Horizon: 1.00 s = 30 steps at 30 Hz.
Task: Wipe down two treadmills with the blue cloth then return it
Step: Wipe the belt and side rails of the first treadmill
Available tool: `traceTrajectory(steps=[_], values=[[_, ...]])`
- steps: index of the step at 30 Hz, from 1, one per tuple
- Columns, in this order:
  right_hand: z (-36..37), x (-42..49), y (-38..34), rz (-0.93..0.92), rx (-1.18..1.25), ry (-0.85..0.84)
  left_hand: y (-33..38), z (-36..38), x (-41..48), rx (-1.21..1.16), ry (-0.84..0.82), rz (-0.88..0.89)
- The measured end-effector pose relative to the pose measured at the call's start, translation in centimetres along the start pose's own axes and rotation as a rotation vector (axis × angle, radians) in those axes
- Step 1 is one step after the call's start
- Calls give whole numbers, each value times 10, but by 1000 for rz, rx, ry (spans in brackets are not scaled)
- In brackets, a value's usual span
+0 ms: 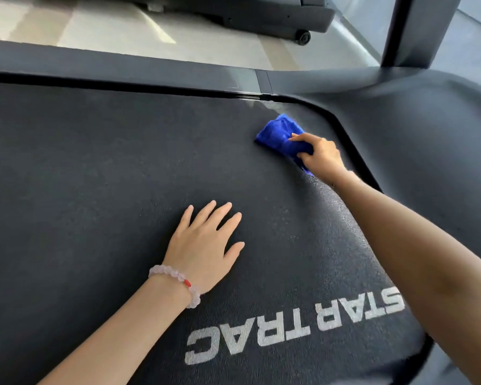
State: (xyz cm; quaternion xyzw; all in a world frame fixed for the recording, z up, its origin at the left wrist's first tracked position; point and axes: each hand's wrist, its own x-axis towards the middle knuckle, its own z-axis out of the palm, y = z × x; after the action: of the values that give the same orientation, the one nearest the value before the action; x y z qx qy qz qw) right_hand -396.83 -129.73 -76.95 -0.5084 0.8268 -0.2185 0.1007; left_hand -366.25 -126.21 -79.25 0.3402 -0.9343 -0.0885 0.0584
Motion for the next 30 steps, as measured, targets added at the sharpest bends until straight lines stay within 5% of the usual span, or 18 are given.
traceTrajectory(steps=[15,30], values=[[2,78,15,51,-37,24,8,9,35,1,-38,6],[-19,-50,26,15,-17,-3,9,7,31,98,-137,0]])
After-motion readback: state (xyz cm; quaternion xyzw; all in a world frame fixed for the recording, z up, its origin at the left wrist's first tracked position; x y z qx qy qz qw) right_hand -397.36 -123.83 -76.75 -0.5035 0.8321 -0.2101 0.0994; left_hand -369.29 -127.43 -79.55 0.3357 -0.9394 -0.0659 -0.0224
